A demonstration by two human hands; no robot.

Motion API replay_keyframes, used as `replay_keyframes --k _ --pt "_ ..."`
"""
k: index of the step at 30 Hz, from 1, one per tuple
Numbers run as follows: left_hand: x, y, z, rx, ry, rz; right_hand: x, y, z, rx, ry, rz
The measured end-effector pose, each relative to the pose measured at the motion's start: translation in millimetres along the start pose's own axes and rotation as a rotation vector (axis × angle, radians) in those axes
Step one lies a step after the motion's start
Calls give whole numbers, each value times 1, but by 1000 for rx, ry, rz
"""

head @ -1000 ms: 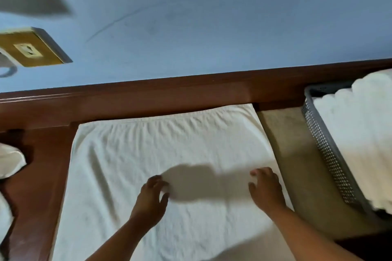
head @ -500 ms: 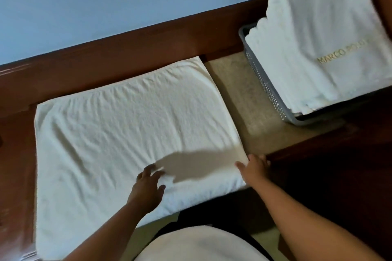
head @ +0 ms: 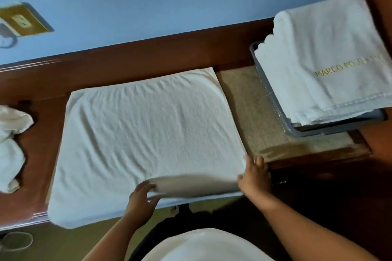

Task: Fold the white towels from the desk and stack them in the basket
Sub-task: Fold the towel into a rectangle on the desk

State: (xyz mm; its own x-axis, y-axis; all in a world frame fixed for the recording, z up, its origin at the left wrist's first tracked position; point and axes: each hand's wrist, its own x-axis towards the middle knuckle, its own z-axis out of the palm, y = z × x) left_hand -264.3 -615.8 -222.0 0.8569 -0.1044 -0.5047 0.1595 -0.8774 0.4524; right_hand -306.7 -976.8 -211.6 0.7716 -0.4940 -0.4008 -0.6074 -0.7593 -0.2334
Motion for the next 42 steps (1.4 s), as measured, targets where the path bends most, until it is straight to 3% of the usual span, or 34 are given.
replay_keyframes --k 4,8,18,25,30,37,42 --pt "-18 -42 -16 28 38 -109 -7 -5 7 -122 -179 -309" --pt "-29 -82 -37 -15 96 -201 -12 -32 11 -117 -220 -455" --pt "-39 -199 -108 -79 120 -266 -51 -195 58 -47 -390 -605" --pt "-26 -258 -140 -168 197 -248 -91 -307 97 -193 -557 -712" --pt "-6 -256 -148 -312 331 -336 -105 -369 109 -274 -594 -755" --pt "19 -255 -165 -281 277 -394 -104 -447 118 -434 -623 -858" --pt "14 -265 -174 -287 209 -352 -100 -515 135 -533 -485 -1187"
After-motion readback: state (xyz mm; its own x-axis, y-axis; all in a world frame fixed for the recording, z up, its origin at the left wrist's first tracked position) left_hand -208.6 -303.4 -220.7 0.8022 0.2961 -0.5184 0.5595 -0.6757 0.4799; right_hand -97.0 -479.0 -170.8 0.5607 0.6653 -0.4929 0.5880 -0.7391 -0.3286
